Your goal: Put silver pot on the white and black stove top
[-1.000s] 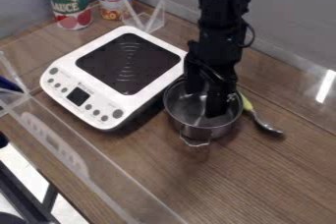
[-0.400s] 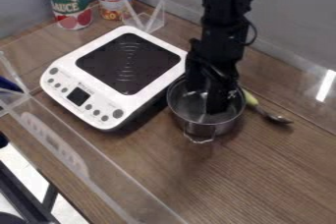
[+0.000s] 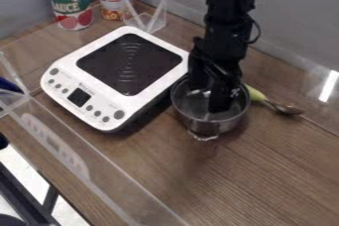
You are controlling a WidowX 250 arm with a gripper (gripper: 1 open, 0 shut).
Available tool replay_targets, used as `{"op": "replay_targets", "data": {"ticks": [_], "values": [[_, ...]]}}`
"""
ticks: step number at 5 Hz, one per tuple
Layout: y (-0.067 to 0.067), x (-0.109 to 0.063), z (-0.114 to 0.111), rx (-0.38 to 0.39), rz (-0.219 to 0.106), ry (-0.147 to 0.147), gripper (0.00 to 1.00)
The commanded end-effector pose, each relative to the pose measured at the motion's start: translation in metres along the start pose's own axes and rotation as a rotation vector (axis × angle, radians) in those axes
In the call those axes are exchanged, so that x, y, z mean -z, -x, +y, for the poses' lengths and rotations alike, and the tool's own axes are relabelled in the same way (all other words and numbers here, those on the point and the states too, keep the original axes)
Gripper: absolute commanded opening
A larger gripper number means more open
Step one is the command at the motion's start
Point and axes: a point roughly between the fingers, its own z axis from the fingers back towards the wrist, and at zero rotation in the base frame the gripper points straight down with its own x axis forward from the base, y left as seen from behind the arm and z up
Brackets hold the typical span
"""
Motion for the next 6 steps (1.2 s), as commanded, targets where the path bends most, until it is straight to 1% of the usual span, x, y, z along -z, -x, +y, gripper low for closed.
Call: {"op": "replay_targets", "data": {"ticks": [1, 6], "values": [[-0.009, -0.015, 0.008, 0.002, -0.041, -0.033, 1.0], [-0.022, -0.018, 0.012, 0.003, -0.04, -0.041, 1.0]]}}
